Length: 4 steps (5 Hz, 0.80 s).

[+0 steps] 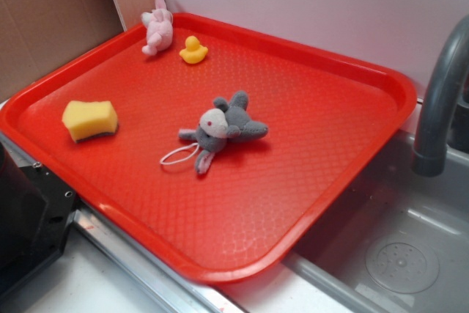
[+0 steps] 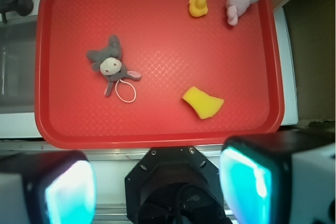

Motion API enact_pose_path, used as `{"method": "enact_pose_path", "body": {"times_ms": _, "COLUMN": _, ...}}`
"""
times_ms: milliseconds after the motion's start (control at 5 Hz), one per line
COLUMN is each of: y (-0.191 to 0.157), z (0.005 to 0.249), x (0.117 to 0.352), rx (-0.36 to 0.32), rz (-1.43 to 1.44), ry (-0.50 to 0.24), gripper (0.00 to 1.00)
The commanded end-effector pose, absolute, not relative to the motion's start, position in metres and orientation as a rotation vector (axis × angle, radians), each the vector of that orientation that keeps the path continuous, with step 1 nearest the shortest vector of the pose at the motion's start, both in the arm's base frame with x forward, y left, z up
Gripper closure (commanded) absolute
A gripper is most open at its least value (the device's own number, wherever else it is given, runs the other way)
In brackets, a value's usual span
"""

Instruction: Grab the gray animal.

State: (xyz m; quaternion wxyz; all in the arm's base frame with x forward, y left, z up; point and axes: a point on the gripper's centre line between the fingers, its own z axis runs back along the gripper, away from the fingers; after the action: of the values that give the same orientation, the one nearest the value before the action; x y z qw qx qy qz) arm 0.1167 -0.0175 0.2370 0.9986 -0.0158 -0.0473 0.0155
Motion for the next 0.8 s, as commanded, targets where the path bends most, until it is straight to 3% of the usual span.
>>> {"method": "enact_pose_path", "body": {"times_ms": 0, "y": -0.017, "z": 0.237, "x": 0.117, "rx": -0.032, "rz": 0.031, "ry": -0.095, "gripper": 0.00}}
{"method": "enact_pose_path", "body": {"times_ms": 200, "y": -0.048, "z": 0.190, "x": 0.148, "rx": -0.046, "rz": -0.030, "ry": -0.085, "gripper": 0.00}}
{"method": "enact_pose_path", "body": {"times_ms": 400, "y": -0.079, "z": 0.161, "x": 0.176, "rx": -0.052, "rz": -0.124, "ry": -0.054, "gripper": 0.00}}
{"method": "enact_pose_path", "body": {"times_ms": 600, "y": -0.086, "z": 0.138, "x": 0.198, "rx": -0.036, "rz": -0.139, "ry": -0.114, "gripper": 0.00}}
